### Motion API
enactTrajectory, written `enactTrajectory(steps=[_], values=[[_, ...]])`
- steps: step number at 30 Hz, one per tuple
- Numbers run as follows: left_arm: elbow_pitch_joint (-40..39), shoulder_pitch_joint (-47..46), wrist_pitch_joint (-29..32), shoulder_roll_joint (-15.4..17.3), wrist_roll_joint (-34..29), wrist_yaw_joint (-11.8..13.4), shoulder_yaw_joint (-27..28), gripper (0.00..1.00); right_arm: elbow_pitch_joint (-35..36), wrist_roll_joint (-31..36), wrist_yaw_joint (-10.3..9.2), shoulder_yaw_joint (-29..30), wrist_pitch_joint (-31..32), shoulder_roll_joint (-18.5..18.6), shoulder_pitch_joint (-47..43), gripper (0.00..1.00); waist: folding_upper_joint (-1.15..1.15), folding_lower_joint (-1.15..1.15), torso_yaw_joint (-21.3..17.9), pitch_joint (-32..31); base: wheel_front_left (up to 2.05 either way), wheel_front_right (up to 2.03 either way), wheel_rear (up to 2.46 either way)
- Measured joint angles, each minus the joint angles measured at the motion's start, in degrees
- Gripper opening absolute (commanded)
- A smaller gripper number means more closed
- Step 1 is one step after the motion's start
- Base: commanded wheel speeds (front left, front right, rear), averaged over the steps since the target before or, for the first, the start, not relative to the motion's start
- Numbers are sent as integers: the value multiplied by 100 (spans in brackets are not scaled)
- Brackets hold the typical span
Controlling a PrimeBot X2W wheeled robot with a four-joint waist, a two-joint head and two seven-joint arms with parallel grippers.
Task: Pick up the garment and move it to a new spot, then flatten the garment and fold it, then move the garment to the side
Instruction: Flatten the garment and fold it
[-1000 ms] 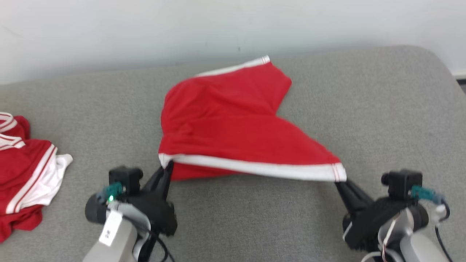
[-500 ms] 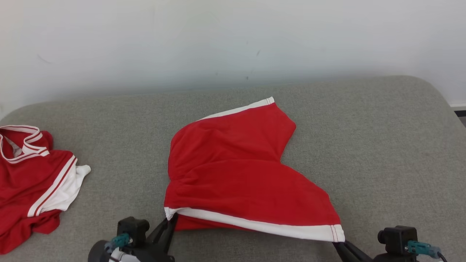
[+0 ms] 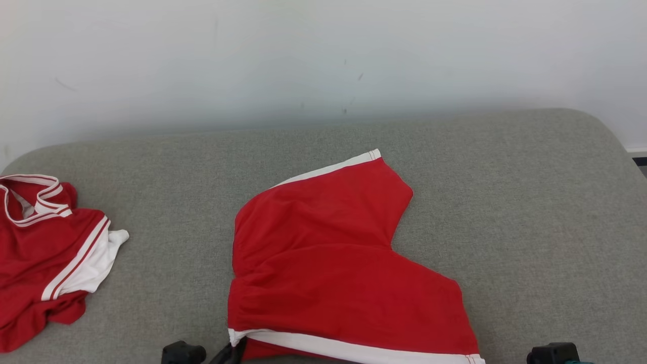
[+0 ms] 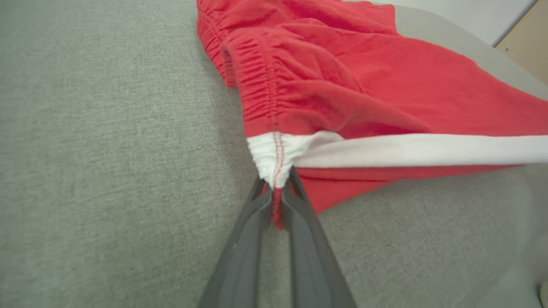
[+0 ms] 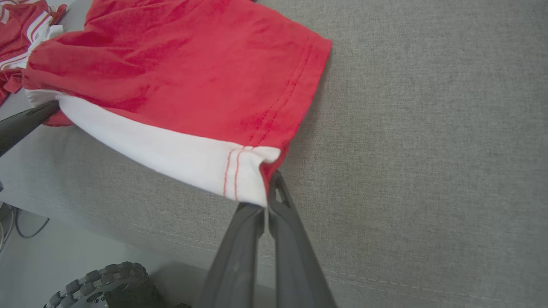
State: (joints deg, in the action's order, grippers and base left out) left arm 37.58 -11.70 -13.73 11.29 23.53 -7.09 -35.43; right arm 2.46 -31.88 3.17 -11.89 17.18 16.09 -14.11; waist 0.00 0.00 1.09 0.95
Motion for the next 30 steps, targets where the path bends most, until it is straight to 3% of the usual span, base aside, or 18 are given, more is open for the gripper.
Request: enactTrajectory(steps=[2, 3, 4, 6, 15, 22, 30], values=[[-51, 4, 1, 7, -16, 0, -34, 40, 12, 18, -16, -3, 55, 30, -32, 0, 0, 0, 19, 29, 0, 0, 0], [-71, 8, 1, 16, -18, 0, -35, 77, 8, 18, -18, -24, 81, 32, -47, 0, 0, 0, 30, 45, 0, 0, 0], [-86, 18, 3, 27, -16, 0, -34, 100, -3, 18, -18, -60, 138, 32, -52, 0, 0, 1, 39, 59, 0, 0, 0], [-119, 92, 10, 45, -16, 0, -36, 100, -5, 18, -21, -93, 157, 26, -53, 100, 0, 1, 52, 78, 0, 0, 0], [-219, 232, 220, 282, -2, 24, 0, 100, -51, 199, -86, -104, 353, 203, -49, 100, 0, 1, 90, 117, 0, 0, 0], [-705, 296, 53, 660, 86, 419, 625, 100, -22, 478, -433, 431, -40, 345, 257, 100, 0, 1, 171, -18, 0, 0, 0], [-1337, 375, 0, 605, 223, 740, 837, 100, 10, 485, -670, 647, -497, 122, 395, 100, 0, 0, 296, -249, 0, 0, 0]])
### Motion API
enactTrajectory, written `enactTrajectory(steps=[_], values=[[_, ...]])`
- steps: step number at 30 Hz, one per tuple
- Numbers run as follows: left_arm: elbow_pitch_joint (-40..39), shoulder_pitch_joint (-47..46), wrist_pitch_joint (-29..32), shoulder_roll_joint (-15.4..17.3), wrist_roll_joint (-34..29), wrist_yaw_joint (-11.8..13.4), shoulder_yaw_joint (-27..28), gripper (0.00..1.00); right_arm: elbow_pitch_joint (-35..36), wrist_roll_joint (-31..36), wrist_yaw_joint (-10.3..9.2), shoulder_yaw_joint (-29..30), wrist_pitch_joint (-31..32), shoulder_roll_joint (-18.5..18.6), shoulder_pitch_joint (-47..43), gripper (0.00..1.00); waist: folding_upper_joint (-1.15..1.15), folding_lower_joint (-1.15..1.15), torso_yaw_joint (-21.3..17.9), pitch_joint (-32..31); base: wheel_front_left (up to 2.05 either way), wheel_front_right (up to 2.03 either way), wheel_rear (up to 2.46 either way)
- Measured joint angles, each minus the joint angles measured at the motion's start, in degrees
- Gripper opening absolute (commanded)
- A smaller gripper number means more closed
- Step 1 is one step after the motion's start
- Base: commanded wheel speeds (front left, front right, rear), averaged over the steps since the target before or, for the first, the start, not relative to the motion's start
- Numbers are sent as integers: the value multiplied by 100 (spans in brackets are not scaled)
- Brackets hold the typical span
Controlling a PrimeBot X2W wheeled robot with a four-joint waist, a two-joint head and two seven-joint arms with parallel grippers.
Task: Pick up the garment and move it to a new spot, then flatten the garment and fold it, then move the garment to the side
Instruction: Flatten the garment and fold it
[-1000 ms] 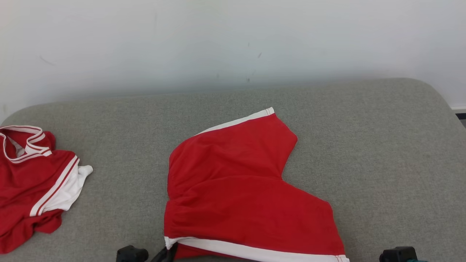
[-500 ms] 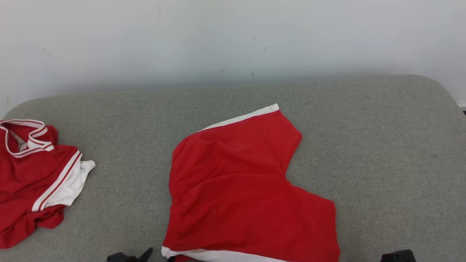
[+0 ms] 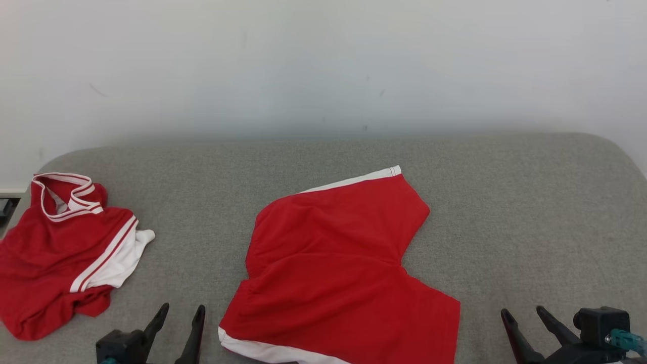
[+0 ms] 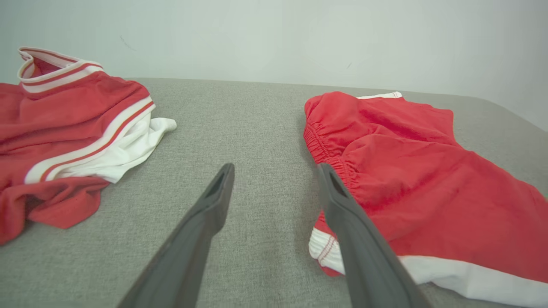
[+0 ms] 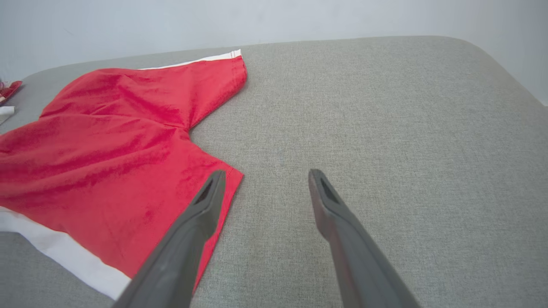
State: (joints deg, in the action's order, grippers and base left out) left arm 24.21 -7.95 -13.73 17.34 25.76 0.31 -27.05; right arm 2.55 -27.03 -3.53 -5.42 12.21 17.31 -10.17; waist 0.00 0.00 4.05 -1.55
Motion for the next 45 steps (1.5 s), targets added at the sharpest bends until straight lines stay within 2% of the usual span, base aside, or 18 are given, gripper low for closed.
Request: enactTrajectory(steps=[10, 20, 28, 45], values=[[-668, 304, -2, -14, -58, 530, 300, 100, 42, 101, -168, 26, -688, -505, 191, 100, 0, 0, 117, -291, 0, 0, 0], [-1046, 430, 24, -124, 18, 603, 591, 100, -259, 246, -260, 155, -1192, -851, 377, 100, 0, -1, 68, -516, 0, 0, 0], [-1246, 676, 475, -130, 100, 625, 601, 100, -420, 153, -316, 563, -1374, -1013, 357, 100, 0, 0, -64, -612, 0, 0, 0], [-1705, 782, 1124, -97, 25, 673, 651, 100, -470, 116, -330, 552, -1424, -1099, 302, 100, -1, 0, -130, -500, 0, 0, 0]])
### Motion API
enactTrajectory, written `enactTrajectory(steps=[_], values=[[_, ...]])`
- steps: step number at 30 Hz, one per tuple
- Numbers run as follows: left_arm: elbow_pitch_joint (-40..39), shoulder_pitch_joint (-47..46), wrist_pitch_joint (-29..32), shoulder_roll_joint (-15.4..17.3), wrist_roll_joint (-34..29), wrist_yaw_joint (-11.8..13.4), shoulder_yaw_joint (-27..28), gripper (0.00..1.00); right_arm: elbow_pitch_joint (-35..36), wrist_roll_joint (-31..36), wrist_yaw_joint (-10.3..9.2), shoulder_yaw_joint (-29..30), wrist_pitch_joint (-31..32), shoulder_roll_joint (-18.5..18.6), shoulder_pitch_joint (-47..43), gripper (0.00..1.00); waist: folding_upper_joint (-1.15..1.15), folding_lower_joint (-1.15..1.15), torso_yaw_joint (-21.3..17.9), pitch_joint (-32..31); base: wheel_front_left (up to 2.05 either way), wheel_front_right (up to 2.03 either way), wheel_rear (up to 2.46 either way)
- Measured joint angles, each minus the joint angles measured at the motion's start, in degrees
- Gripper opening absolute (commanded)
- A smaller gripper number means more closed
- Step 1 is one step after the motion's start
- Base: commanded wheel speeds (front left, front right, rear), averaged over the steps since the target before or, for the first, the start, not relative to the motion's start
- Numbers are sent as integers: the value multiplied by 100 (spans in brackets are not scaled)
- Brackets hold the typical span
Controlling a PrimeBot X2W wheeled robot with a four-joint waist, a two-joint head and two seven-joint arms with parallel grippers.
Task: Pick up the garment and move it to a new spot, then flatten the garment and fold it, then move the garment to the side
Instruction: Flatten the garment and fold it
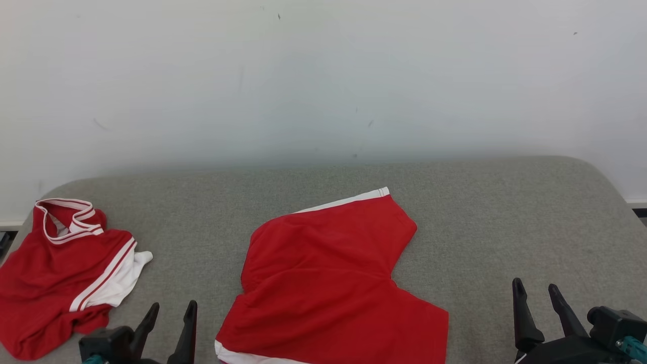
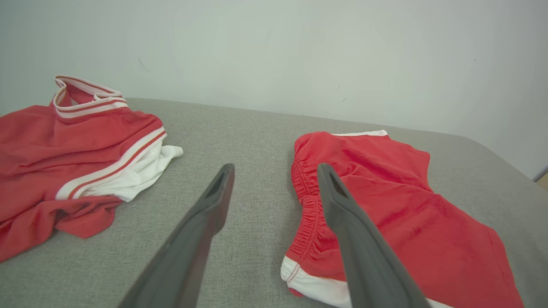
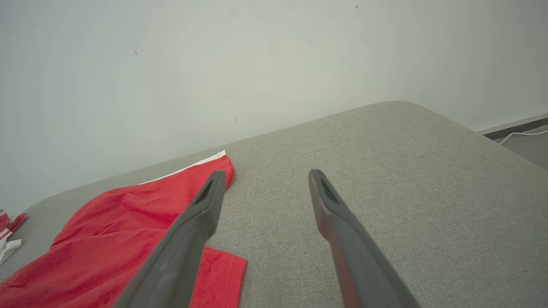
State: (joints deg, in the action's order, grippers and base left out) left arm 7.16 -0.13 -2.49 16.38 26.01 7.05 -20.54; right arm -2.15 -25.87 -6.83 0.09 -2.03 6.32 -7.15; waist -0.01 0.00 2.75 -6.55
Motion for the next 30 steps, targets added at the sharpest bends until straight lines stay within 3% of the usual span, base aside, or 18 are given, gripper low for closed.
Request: enactTrajectory(steps=[9, 14, 18, 21, 30], values=[[-115, 15, 303, 11, -80, 0, 8, 100, -97, 21, -23, -52, 51, 0, 2, 100, 0, 0, -4, 68, 0, 0, 0], [-103, 20, 645, 159, -114, -12, -145, 100, -220, 137, -23, -413, 671, 13, -194, 100, 0, 0, -7, 120, 0, 0, 0], [93, -66, 1100, 410, -215, -512, -576, 100, -185, 252, -24, -631, 1195, 1, -345, 100, 0, 0, -3, 219, 0, 0, 0], [205, -175, 1307, 455, -236, -740, -759, 100, -144, 300, -25, -802, 1484, -2, -366, 100, 0, 0, -5, 299, 0, 0, 0], [598, -582, 1608, 412, -246, -1025, -961, 100, -318, 583, -25, -1402, 2219, -88, -433, 100, 0, 1, -108, 548, 0, 0, 0]])
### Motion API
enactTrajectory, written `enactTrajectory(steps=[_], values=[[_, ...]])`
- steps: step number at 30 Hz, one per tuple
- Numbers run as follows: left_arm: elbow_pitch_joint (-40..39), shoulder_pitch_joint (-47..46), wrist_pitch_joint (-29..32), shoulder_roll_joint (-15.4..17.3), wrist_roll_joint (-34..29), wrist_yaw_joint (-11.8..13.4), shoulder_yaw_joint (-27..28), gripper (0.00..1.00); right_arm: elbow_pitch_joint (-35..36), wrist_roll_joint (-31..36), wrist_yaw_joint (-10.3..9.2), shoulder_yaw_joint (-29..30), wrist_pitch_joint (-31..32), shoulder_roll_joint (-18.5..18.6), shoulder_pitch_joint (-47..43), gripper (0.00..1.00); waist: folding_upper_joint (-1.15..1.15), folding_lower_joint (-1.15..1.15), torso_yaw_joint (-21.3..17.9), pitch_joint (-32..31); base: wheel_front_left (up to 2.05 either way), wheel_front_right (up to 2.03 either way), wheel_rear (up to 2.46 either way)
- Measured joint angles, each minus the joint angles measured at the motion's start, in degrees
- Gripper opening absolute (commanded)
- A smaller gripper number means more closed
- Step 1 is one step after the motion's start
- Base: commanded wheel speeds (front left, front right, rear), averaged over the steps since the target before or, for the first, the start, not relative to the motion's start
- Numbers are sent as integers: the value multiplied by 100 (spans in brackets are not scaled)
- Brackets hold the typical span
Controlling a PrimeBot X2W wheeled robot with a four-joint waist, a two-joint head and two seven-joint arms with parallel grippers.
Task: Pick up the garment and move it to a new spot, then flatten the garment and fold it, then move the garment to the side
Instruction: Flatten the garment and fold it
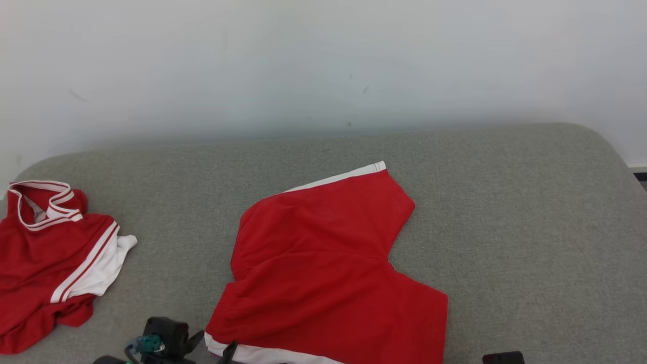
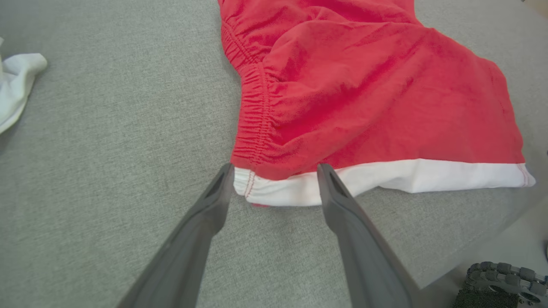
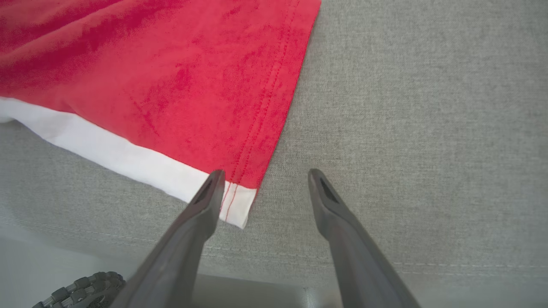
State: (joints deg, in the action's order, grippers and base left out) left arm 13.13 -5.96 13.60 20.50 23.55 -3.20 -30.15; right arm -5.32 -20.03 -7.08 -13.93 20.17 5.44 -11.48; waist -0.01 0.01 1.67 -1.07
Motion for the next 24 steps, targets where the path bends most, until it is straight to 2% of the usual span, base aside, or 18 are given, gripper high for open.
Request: enactTrajectory(steps=[8, 9, 10, 12, 14, 16, 18, 21, 22, 23, 24], values=[[235, -305, 145, -38, -36, -100, -96, 100, -170, 96, -3, -261, 313, -71, 25, 100, 0, 0, -62, 155, 0, 0, 0], [257, -347, 152, -52, -42, -141, -110, 100, -185, 100, -3, -270, 357, -85, 26, 98, 0, 0, -65, 180, 0, 0, 0], [276, -397, 155, -80, -42, -141, -131, 100, -197, 100, -3, -270, 365, -93, 30, 91, 0, 0, -66, 207, 0, 0, 0], [321, -491, 157, -155, -42, -144, -174, 100, -234, 100, -3, -282, 433, -107, 60, 71, 0, 0, -62, 259, 0, 0, 0], [417, -548, 157, -221, -42, -188, -192, 100, -304, 108, -4, -318, 483, -112, 156, 67, 0, 0, -54, 293, 0, 0, 0], [490, -548, 157, -231, -41, -190, -213, 100, -342, 108, -4, -323, 513, -131, 236, 54, 0, 0, -49, 309, 0, 0, 0], [548, -550, 157, -226, -41, -193, -214, 100, -360, 109, -4, -323, 542, -152, 290, 47, 0, 0, -46, 319, 0, 0, 0], [647, -636, 156, -224, -41, -237, -232, 100, -419, 108, -4, -320, 564, -168, 354, 45, 0, 0, -34, 324, 0, 0, 0], [657, -637, 156, -224, -41, -238, -235, 100, -425, 108, -4, -316, 565, -171, 380, 41, 0, 0, -27, 323, 0, 0, 0], [675, -637, 156, -225, -41, -240, -244, 100, -430, 108, -4, -310, 565, -171, 387, 33, 0, 0, -20, 322, 0, 0, 0], [693, -640, 156, -226, -42, -244, -258, 100, -435, 108, -4, -290, 565, -175, 381, 0, 1, -1, -9, 321, 0, 0, 0]])
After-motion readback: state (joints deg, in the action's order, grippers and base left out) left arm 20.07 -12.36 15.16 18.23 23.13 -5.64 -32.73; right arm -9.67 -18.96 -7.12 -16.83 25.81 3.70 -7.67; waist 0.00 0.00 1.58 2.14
